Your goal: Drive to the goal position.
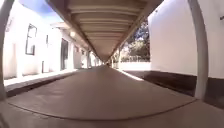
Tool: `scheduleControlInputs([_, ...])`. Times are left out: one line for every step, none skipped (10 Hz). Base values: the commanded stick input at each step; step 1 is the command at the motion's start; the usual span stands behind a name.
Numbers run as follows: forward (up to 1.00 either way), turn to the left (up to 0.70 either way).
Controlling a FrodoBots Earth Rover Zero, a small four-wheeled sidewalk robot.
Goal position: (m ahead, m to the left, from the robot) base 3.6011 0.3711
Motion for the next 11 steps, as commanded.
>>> scheduleControlInputs([0.50, 0.00])
scheduleControlInputs([0.50, 0.00])
scheduleControlInputs([0.50, 0.00])
scheduleControlInputs([0.50, 0.00])
scheduleControlInputs([0.50, 0.00])
scheduleControlInputs([0.50, 0.00])
scheduleControlInputs([0.50, 0.00])
scheduleControlInputs([0.50, 0.00])
scheduleControlInputs([0.50, 0.00])
scheduleControlInputs([0.50, 0.00])
scheduleControlInputs([0.50, 0.00])
